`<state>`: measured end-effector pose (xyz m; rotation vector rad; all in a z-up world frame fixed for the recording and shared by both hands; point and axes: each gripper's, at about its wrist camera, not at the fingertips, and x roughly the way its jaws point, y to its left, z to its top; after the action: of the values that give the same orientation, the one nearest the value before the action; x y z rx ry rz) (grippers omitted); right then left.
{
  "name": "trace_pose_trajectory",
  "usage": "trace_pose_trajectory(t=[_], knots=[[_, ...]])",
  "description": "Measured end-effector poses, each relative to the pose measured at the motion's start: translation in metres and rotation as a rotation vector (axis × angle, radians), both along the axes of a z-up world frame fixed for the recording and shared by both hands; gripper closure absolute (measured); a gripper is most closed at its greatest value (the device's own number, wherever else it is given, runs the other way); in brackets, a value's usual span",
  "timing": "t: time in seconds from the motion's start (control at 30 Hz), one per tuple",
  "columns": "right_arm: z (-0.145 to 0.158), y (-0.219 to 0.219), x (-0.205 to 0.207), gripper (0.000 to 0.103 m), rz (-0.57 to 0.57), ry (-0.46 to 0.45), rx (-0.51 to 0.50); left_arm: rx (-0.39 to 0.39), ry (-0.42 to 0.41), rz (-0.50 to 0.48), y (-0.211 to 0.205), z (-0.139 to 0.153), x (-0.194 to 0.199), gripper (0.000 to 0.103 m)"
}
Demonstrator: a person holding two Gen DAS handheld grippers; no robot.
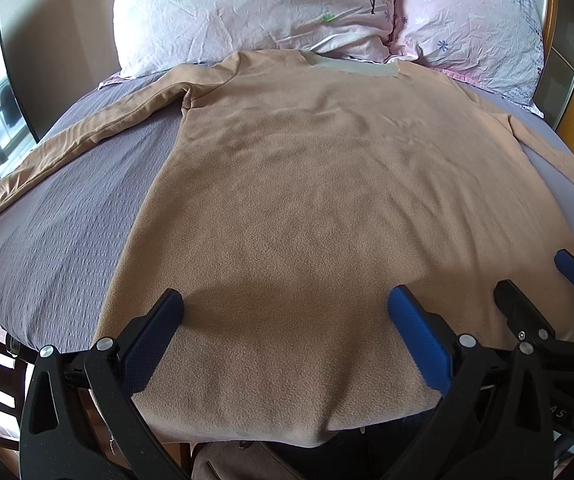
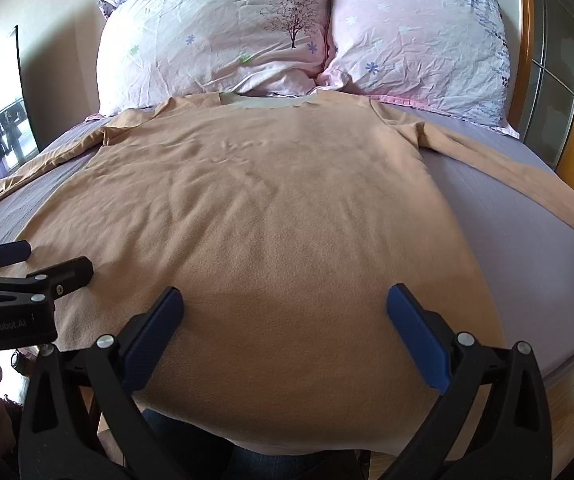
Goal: Fold small clothes
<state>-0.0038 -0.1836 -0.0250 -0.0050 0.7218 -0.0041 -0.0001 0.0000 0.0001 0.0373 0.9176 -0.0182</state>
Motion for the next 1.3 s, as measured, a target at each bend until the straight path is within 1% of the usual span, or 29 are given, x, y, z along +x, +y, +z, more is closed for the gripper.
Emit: trace_pose_trajectory(t=[1.3], knots=[[0.0004, -0.003, -0.0015, 0.002, -0.001, -0.005, 0.0, 0.0, -0.005, 0.0, 0.0, 0.0002, -0.0001, 0.001]])
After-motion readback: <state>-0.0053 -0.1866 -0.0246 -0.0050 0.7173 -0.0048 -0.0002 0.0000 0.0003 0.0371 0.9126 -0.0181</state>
